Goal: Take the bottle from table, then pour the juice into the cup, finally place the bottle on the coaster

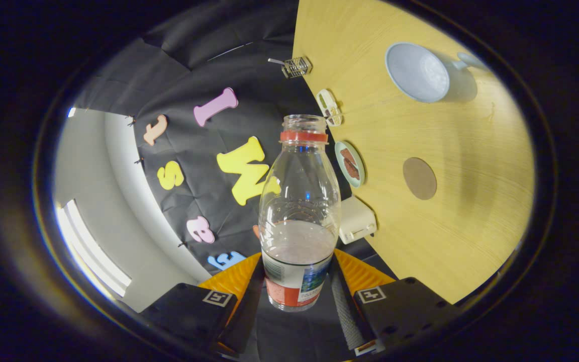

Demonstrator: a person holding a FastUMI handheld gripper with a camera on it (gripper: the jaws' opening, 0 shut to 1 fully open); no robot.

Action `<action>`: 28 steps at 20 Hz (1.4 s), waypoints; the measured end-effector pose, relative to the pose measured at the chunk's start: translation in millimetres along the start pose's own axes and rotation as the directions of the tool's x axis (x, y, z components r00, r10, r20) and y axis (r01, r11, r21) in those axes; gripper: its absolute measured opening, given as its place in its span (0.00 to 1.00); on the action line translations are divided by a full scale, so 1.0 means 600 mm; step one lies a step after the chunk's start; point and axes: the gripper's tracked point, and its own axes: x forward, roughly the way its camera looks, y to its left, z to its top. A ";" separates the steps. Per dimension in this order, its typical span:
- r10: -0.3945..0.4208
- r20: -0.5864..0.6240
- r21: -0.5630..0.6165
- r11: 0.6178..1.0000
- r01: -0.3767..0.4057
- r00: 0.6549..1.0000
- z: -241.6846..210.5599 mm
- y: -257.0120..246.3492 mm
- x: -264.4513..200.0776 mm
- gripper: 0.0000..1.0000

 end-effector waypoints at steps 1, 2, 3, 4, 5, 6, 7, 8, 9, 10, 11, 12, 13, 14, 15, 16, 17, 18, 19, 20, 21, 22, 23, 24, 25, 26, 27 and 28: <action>-0.001 0.002 -0.007 1.000 0.001 1.000 0.000 0.000 0.002 0.75; -0.007 0.000 -0.021 1.000 0.007 1.000 0.000 -0.004 0.003 0.75; -0.023 0.000 -0.042 0.999 0.023 1.000 0.000 -0.011 0.002 0.75; -0.040 0.000 -0.070 0.997 0.040 0.999 0.003 -0.019 0.000 0.75; -0.055 0.005 -0.095 0.994 0.055 0.998 0.006 -0.025 0.001 0.75; -0.058 0.012 -0.112 0.992 0.059 0.998 0.011 -0.027 0.001 0.75; -0.052 0.014 -0.123 0.991 0.053 0.999 0.016 -0.023 0.002 0.75; -0.050 0.014 -0.132 0.990 0.051 0.999 0.016 -0.021 0.005 0.75; -0.050 0.014 -0.148 0.988 0.051 0.999 0.011 -0.018 0.002 0.75; -0.053 0.013 -0.173 0.983 0.055 0.998 0.010 -0.019 0.002 0.75; -0.064 0.010 -0.204 0.977 0.065 0.998 0.005 -0.021 0.000 0.75; -0.078 -0.001 -0.243 0.967 0.075 0.997 -0.003 -0.024 0.000 0.75; -0.087 -0.015 -0.293 0.953 0.079 0.996 -0.015 -0.025 -0.004 0.75; -0.103 -0.022 -0.343 0.935 0.089 0.994 -0.023 -0.028 -0.006 0.75; -0.120 -0.029 -0.387 0.917 0.100 0.992 -0.025 -0.031 -0.008 0.75; -0.128 -0.035 -0.424 0.900 0.102 0.991 -0.030 -0.034 -0.010 0.75; -0.139 -0.040 -0.460 0.882 0.106 0.989 -0.036 -0.039 -0.014 0.75; -0.156 -0.045 -0.500 0.859 0.112 0.987 -0.042 -0.047 -0.016 0.75; -0.163 -0.049 -0.546 0.831 0.111 0.985 -0.050 -0.050 -0.021 0.75; -0.164 -0.053 -0.594 0.798 0.101 0.985 -0.058 -0.049 -0.024 0.75; -0.163 -0.058 -0.642 0.761 0.088 0.985 -0.066 -0.048 -0.028 0.75; -0.161 -0.055 -0.691 0.718 0.078 0.985 -0.071 -0.047 -0.032 0.75; -0.156 -0.049 -0.739 0.671 0.070 0.986 -0.074 -0.047 -0.038 0.75; -0.148 -0.050 -0.783 0.620 0.053 0.988 -0.078 -0.047 -0.042 0.75; -0.136 -0.049 -0.821 0.569 0.038 0.989 -0.085 -0.043 -0.048 0.75; -0.133 -0.048 -0.857 0.515 0.028 0.990 -0.086 -0.044 -0.053 0.75; -0.133 -0.041 -0.889 0.458 0.025 0.990 -0.086 -0.047 -0.055 0.75; -0.135 -0.028 -0.916 0.399 0.028 0.990 -0.083 -0.049 -0.057 0.75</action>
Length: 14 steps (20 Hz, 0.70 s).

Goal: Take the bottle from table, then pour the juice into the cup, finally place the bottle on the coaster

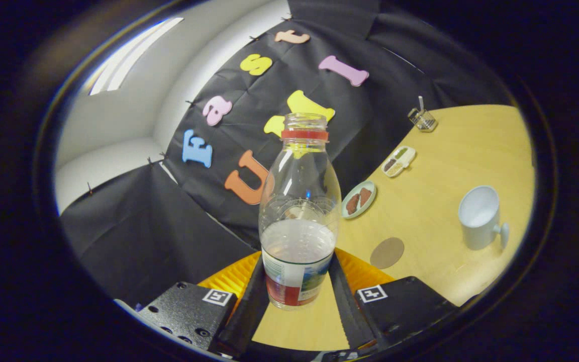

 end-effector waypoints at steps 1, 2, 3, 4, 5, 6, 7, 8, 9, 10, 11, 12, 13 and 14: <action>-0.012 -0.005 -0.062 0.998 0.012 1.000 -0.004 -0.003 -0.004 0.75; -0.024 -0.013 -0.120 0.993 0.023 1.000 -0.009 -0.005 -0.006 0.76; -0.038 -0.017 -0.177 0.984 0.035 0.999 -0.015 -0.007 -0.008 0.76; -0.055 -0.022 -0.235 0.971 0.048 0.998 -0.019 -0.007 -0.009 0.76; -0.070 -0.026 -0.296 0.953 0.059 0.997 -0.021 -0.008 -0.009 0.76; -0.091 -0.026 -0.358 0.931 0.076 0.995 -0.023 -0.009 -0.010 0.76; -0.103 -0.025 -0.410 0.908 0.084 0.994 -0.024 -0.009 -0.010 0.76; -0.109 -0.018 -0.446 0.890 0.089 0.994 -0.024 -0.007 -0.007 0.76; -0.114 -0.015 -0.476 0.875 0.093 0.993 -0.024 -0.007 -0.002 0.76; -0.123 -0.011 -0.502 0.859 0.101 0.992 -0.025 -0.008 0.003 0.76; -0.137 -0.009 -0.530 0.841 0.112 0.990 -0.023 -0.011 0.007 0.76; -0.154 -0.005 -0.554 0.823 0.125 0.988 -0.021 -0.015 0.014 0.76; -0.164 0.003 -0.570 0.810 0.137 0.986 -0.017 -0.017 0.017 0.76; -0.170 0.012 -0.581 0.801 0.145 0.985 -0.014 -0.016 0.022 0.77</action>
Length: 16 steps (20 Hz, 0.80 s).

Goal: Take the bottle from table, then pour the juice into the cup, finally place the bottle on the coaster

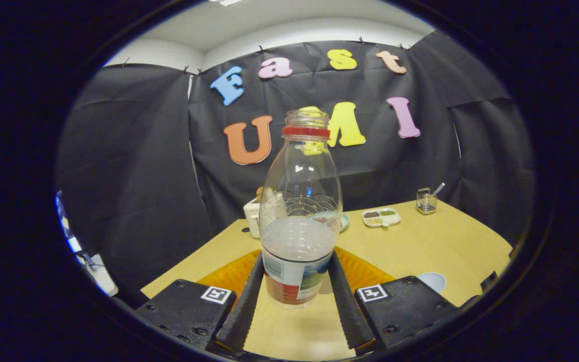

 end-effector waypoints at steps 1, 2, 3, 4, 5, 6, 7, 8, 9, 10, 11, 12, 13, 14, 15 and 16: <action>-0.004 0.008 -0.008 1.000 0.004 1.000 0.006 -0.001 0.009 0.77; -0.005 0.015 -0.013 1.000 0.005 1.000 0.013 0.000 0.018 0.77; -0.012 0.018 -0.020 1.000 0.013 1.000 0.015 -0.005 0.027 0.76; -0.015 0.023 -0.018 1.000 0.015 1.000 0.019 -0.007 0.036 0.77; -0.026 0.029 -0.016 1.000 0.027 0.999 0.024 -0.010 0.043 0.77; -0.036 0.038 -0.018 0.999 0.037 0.999 0.028 -0.017 0.052 0.77; -0.048 0.042 -0.025 0.998 0.049 0.998 0.032 -0.023 0.062 0.77; -0.060 0.044 -0.038 0.997 0.062 0.997 0.036 -0.028 0.072 0.76; -0.074 0.047 -0.051 0.996 0.077 0.996 0.037 -0.032 0.082 0.77; -0.093 0.051 -0.063 0.993 0.096 0.994 0.039 -0.040 0.094 0.77; -0.111 0.055 -0.076 0.990 0.115 0.992 0.038 -0.048 0.104 0.77; -0.125 0.057 -0.089 0.988 0.130 0.990 0.039 -0.053 0.115 0.77; -0.131 0.063 -0.097 0.986 0.137 0.989 0.039 -0.055 0.129 0.77; -0.136 0.065 -0.103 0.985 0.142 0.989 0.036 -0.056 0.144 0.77; -0.139 0.058 -0.107 0.984 0.145 0.989 0.030 -0.058 0.159 0.77; -0.141 0.048 -0.115 0.983 0.145 0.989 0.022 -0.059 0.174 0.77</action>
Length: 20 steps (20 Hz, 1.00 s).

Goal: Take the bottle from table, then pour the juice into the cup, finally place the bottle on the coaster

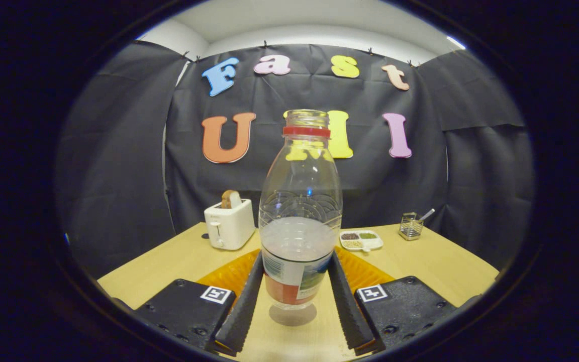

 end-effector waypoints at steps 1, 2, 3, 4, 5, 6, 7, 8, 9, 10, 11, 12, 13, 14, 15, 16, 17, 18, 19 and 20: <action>-0.002 -0.015 -0.015 1.000 0.002 1.000 -0.014 0.002 0.012 0.77; -0.001 -0.031 -0.034 0.999 -0.001 1.000 -0.024 0.005 0.023 0.77; -0.003 -0.045 -0.052 0.999 0.001 0.999 -0.038 0.008 0.032 0.77; -0.005 -0.063 -0.064 0.998 0.001 0.998 -0.052 0.008 0.042 0.77; 0.000 -0.082 -0.065 0.998 -0.006 0.997 -0.069 0.011 0.054 0.77; 0.006 -0.101 -0.061 0.998 -0.013 0.995 -0.085 0.017 0.064 0.77; 0.010 -0.117 -0.061 0.998 -0.017 0.993 -0.097 0.021 0.070 0.77; 0.011 -0.129 -0.070 0.997 -0.020 0.992 -0.109 0.024 0.073 0.77; 0.008 -0.140 -0.083 0.996 -0.019 0.990 -0.117 0.025 0.078 0.77; 0.007 -0.146 -0.093 0.995 -0.020 0.989 -0.125 0.026 0.082 0.77; 0.014 -0.154 -0.095 0.995 -0.029 0.988 -0.133 0.030 0.087 0.77; 0.021 -0.166 -0.095 0.995 -0.037 0.986 -0.145 0.034 0.093 0.78; 0.022 -0.176 -0.096 0.995 -0.039 0.984 -0.153 0.035 0.095 0.78; 0.017 -0.186 -0.100 0.994 -0.037 0.982 -0.160 0.033 0.099 0.78; 0.012 -0.193 -0.102 0.994 -0.033 0.981 -0.166 0.030 0.099 0.78; 0.012 -0.196 -0.101 0.994 -0.032 0.980 -0.171 0.029 0.101 0.78; 0.012 -0.199 -0.097 0.995 -0.032 0.980 -0.174 0.028 0.102 0.78; 0.011 -0.203 -0.094 0.995 -0.030 0.979 -0.179 0.026 0.103 0.78; 0.008 -0.206 -0.093 0.995 -0.028 0.979 -0.180 0.024 0.102 0.78; 0.003 -0.208 -0.093 0.995 -0.023 0.978 -0.183 0.020 0.100 0.78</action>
